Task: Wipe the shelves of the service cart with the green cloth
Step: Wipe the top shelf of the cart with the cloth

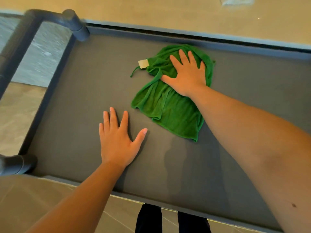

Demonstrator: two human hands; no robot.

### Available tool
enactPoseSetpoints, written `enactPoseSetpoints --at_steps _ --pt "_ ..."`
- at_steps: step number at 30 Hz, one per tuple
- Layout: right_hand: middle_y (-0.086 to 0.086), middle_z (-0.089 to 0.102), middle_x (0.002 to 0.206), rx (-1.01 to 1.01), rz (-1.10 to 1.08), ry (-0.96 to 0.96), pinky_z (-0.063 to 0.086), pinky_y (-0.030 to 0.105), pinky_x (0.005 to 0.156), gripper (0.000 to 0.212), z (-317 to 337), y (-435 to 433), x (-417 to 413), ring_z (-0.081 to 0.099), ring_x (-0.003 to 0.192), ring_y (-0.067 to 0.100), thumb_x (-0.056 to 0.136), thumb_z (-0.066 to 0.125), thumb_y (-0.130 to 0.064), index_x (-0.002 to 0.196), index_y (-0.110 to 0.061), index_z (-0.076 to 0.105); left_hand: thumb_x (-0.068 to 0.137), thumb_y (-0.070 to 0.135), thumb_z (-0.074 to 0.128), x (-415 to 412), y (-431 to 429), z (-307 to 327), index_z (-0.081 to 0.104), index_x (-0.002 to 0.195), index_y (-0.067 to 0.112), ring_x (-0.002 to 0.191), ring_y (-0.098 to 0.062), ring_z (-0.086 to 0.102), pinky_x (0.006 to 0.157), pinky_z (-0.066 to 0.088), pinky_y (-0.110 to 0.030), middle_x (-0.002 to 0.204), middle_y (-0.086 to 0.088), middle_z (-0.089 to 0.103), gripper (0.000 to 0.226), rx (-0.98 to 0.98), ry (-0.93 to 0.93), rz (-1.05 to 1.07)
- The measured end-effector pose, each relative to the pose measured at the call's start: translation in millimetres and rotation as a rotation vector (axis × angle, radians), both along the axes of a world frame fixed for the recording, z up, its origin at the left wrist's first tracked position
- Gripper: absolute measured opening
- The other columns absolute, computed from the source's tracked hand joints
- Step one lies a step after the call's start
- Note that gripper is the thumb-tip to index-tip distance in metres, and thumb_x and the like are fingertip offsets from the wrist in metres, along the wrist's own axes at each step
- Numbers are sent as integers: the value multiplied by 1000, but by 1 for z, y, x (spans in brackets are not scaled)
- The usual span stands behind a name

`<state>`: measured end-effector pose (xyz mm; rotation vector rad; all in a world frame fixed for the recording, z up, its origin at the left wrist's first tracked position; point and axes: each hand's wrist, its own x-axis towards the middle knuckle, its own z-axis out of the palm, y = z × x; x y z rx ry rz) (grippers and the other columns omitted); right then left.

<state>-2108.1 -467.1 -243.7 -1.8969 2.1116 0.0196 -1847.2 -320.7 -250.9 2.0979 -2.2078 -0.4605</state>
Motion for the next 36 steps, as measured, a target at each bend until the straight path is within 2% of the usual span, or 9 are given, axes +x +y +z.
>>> enactPoseSetpoints --at_steps 9,13,19,23,27,30,33,36 --pt "2 -5 168 14 -188 48 8 65 117 101 -2 79 -24 -6 154 29 79 19 -93 160 -35 8 82 89 11 -9 17 4 22 158 25 153 -33 -7 121 5 -58 167 -14 1 99 36 -109 -30" --pt "4 -6 168 33 -168 68 12 67 116 98 -1 134 0 -7 154 33 80 20 -90 159 -34 8 84 87 14 -11 27 4 20 157 24 153 -34 -7 120 6 -60 167 -16 0 97 45 -123 -46" --pt "2 -10 168 118 -39 52 11 66 116 95 5 252 47 -11 153 31 80 24 -87 158 -37 4 87 84 16 -5 31 7 18 158 24 153 -35 -6 119 8 -61 167 -16 0 93 52 -135 -85" --pt "-4 -16 167 200 -47 12 13 65 117 98 13 326 32 -14 153 26 77 20 -92 157 -41 -3 87 84 17 3 31 7 19 158 25 153 -33 -5 120 8 -60 167 -14 0 92 55 -135 -84" --pt "-1 -18 167 252 -177 88 10 66 116 105 22 367 0 -14 153 27 74 12 -96 158 -36 -6 90 80 26 6 32 7 20 158 22 153 -34 -5 120 6 -58 166 -16 1 90 51 -144 -85" --pt "7 -21 165 278 -189 64 3 64 118 109 24 380 5 -18 152 32 76 17 -94 158 -28 -10 95 67 35 -14 47 7 25 156 13 152 -38 -3 120 8 -59 165 -24 3 82 20 -90 -49" --pt "16 -17 165 226 -167 17 1 59 120 107 19 381 21 -16 151 38 80 25 -89 160 -23 -3 96 64 38 -55 81 4 24 157 17 152 -39 0 119 12 -59 165 -23 4 78 -8 -66 -209" --pt "17 -17 165 191 -147 -5 2 60 119 101 14 379 23 -15 152 39 81 30 -87 159 -31 -1 93 75 22 -71 94 1 13 160 26 153 -33 -4 121 11 -55 167 -15 -1 83 44 -128 -327"
